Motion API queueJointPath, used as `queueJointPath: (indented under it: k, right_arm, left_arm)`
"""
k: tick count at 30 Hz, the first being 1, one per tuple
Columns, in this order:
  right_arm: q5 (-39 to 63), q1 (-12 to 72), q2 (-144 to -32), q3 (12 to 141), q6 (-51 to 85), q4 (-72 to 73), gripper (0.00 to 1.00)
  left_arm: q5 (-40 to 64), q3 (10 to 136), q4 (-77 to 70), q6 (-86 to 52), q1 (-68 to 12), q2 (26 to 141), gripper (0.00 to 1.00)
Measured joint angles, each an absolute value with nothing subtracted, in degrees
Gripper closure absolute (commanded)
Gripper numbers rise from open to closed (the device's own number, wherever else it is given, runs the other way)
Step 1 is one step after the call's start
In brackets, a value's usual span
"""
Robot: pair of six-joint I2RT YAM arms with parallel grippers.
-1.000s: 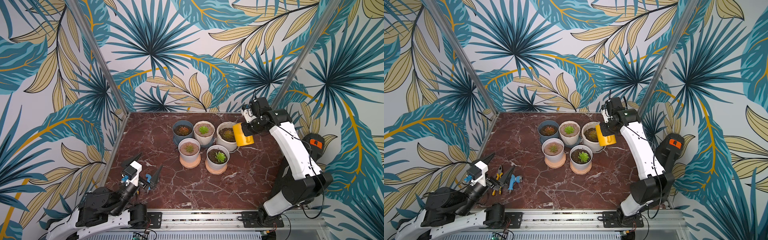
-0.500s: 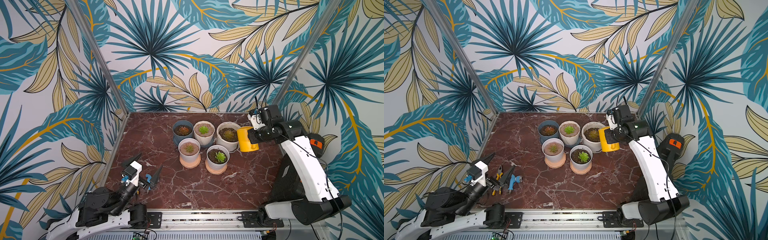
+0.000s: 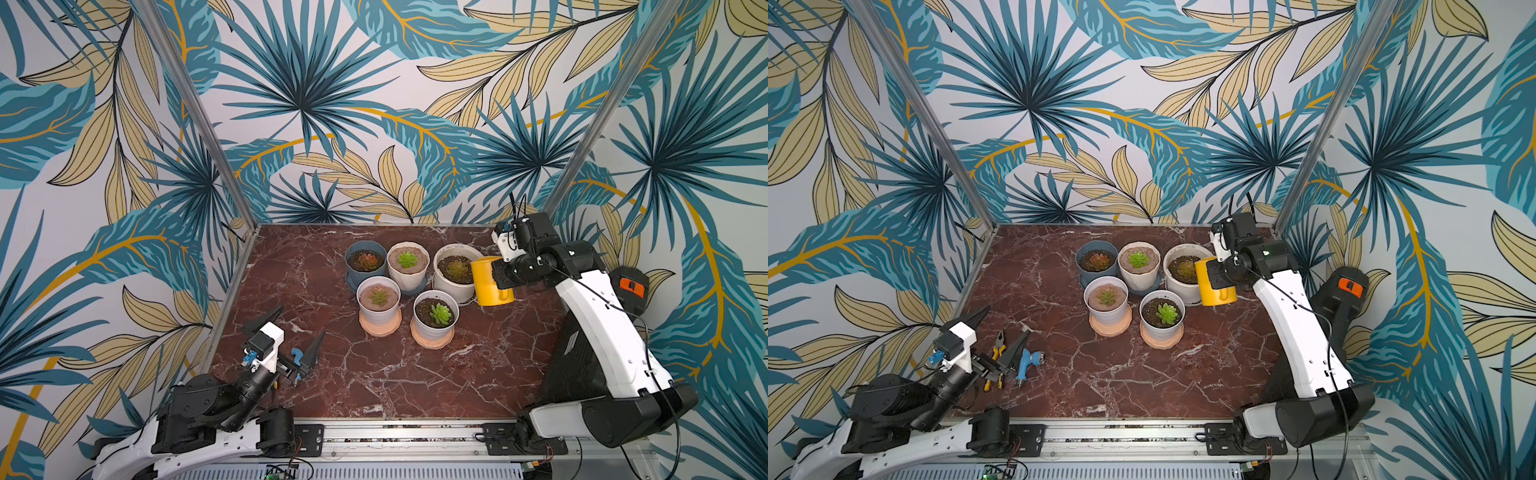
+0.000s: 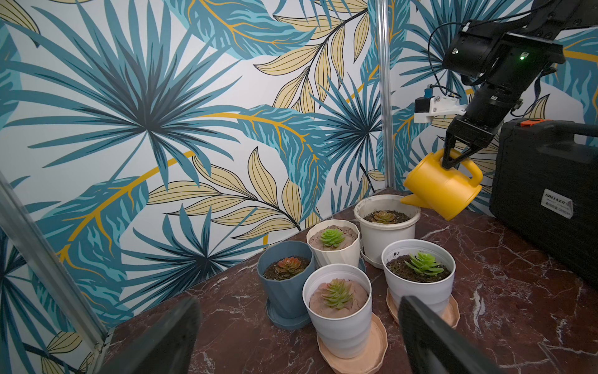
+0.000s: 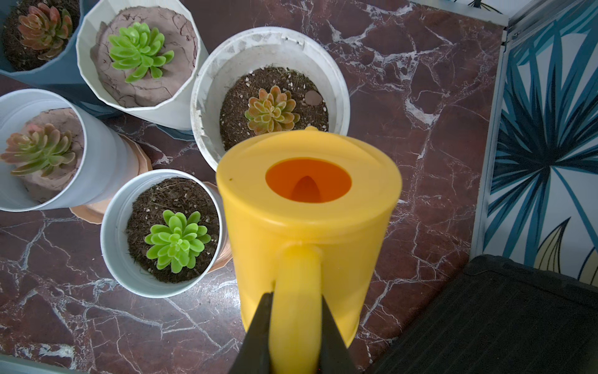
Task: Water the succulent around the soil edge
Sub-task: Water the soil of the potted plant with water.
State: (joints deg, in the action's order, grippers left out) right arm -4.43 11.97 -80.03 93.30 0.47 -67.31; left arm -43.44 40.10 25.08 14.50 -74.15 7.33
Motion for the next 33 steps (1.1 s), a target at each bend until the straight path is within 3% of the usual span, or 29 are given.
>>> queueJointPath:
  k: [33]
  right_arm:
    - [1.58,11.99,-70.19,84.38,3.07,-66.61,1.00]
  left_arm:
    - [-43.44,40.10,25.10,13.89,-74.15,7.33,0.00]
